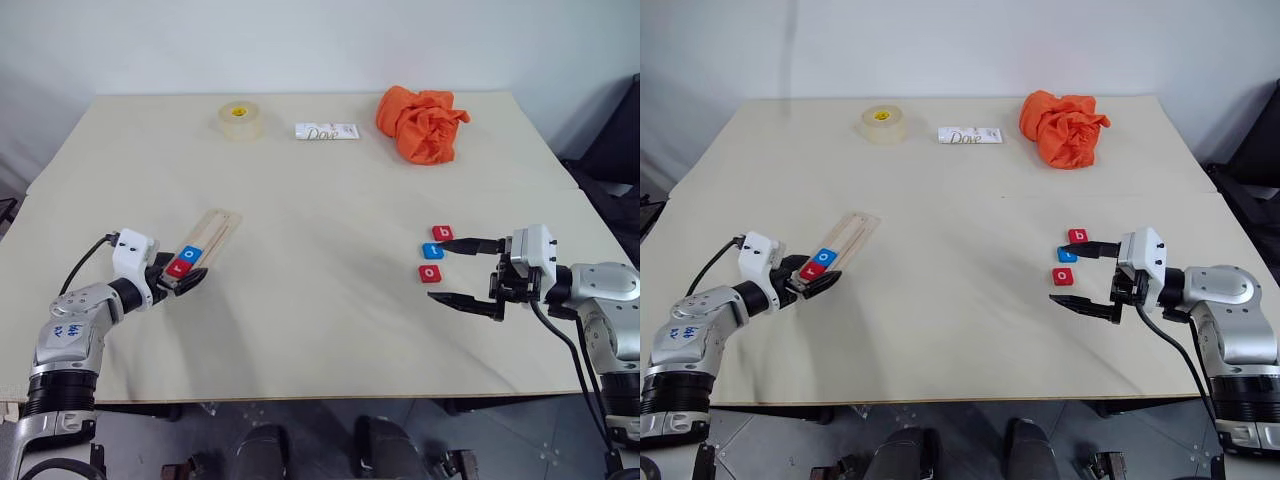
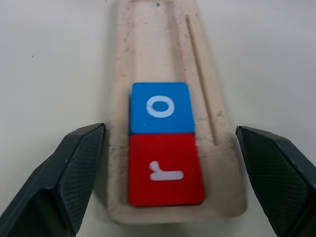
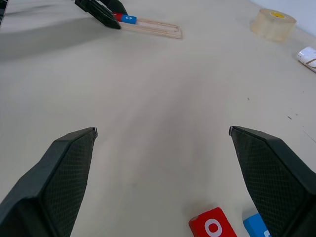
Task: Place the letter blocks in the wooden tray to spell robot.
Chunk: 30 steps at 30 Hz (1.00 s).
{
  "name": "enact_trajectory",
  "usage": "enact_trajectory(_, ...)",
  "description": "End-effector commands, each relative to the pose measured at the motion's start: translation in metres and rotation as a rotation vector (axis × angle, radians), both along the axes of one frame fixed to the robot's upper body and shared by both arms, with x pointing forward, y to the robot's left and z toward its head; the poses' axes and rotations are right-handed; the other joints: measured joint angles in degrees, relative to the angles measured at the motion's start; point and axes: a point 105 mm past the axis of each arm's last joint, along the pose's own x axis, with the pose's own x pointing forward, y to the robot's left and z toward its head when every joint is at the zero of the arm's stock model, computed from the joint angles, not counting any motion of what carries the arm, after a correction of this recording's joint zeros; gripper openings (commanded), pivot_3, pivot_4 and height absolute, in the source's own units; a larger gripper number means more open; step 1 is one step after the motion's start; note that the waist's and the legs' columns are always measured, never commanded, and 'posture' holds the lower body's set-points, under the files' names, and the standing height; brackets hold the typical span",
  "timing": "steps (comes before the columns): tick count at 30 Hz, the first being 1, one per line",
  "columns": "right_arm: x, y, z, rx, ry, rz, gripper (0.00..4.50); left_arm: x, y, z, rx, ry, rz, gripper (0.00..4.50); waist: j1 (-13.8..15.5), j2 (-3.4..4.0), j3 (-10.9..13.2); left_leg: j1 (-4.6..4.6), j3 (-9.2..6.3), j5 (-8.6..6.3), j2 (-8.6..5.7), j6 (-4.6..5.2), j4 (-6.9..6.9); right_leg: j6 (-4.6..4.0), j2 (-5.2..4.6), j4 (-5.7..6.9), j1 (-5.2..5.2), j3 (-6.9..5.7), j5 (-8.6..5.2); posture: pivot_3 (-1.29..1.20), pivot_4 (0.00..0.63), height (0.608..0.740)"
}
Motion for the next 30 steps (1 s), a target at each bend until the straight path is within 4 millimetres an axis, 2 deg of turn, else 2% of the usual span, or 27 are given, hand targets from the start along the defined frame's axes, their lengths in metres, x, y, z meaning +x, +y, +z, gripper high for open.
enact_trajectory(1,-0.002,-0.002,0.015,-0.004,-0.063,-0.002,4.48,-0.003,-0.003,0.002,-0.009,-0.003,-0.005,4.50,-0.07,0.00,0.00,0.00,0.00,0.00,0.00,0.00,0.00,0.00,0.00,0.00,0.00,0.00,0.00,0.00,0.150,0.740)
enact_trajectory(5,-0.001,-0.003,0.014,-0.008,-0.063,-0.002,4.48,-0.005,-0.004,-0.004,-0.010,0.017,-0.005,4.50,-0.14,0.00,0.00,0.00,0.00,0.00,0.00,0.00,-0.01,0.00,0.01,0.00,-0.01,0.00,0.00,0.00,0.150,0.740)
enact_trajectory(10,0.001,-0.002,0.014,-0.008,-0.064,-0.003,4.48,-0.011,-0.005,-0.021,-0.026,0.140,0.003,4.50,-0.13,0.01,-0.01,0.01,0.01,0.00,0.00,0.00,-0.01,0.00,0.01,0.00,-0.01,0.02,0.00,0.00,0.150,0.740)
enact_trajectory(15,0.001,-0.002,0.013,-0.009,-0.066,-0.008,4.50,-0.011,0.000,-0.026,-0.040,0.169,0.057,3.44,-0.15,0.02,-0.02,0.03,0.01,0.00,0.00,0.00,-0.01,0.00,0.01,0.00,-0.01,0.03,0.00,0.00,0.150,0.740)
enact_trajectory(23,0.002,-0.004,0.013,-0.009,-0.070,-0.019,4.50,-0.014,0.001,-0.030,-0.061,0.169,0.067,3.43,-0.18,0.05,-0.03,0.16,0.04,0.00,0.00,-0.01,-0.01,0.00,0.01,0.06,0.04,0.10,0.00,0.00,0.150,0.740)
enact_trajectory(30,0.003,-0.004,0.013,-0.010,-0.072,-0.022,4.50,-0.019,-0.010,-0.017,-0.058,0.068,-0.039,3.43,-0.26,0.07,-0.04,0.22,0.12,0.00,0.01,-0.01,-0.05,-0.01,0.01,0.06,0.04,0.16,-0.01,0.00,0.150,0.740)
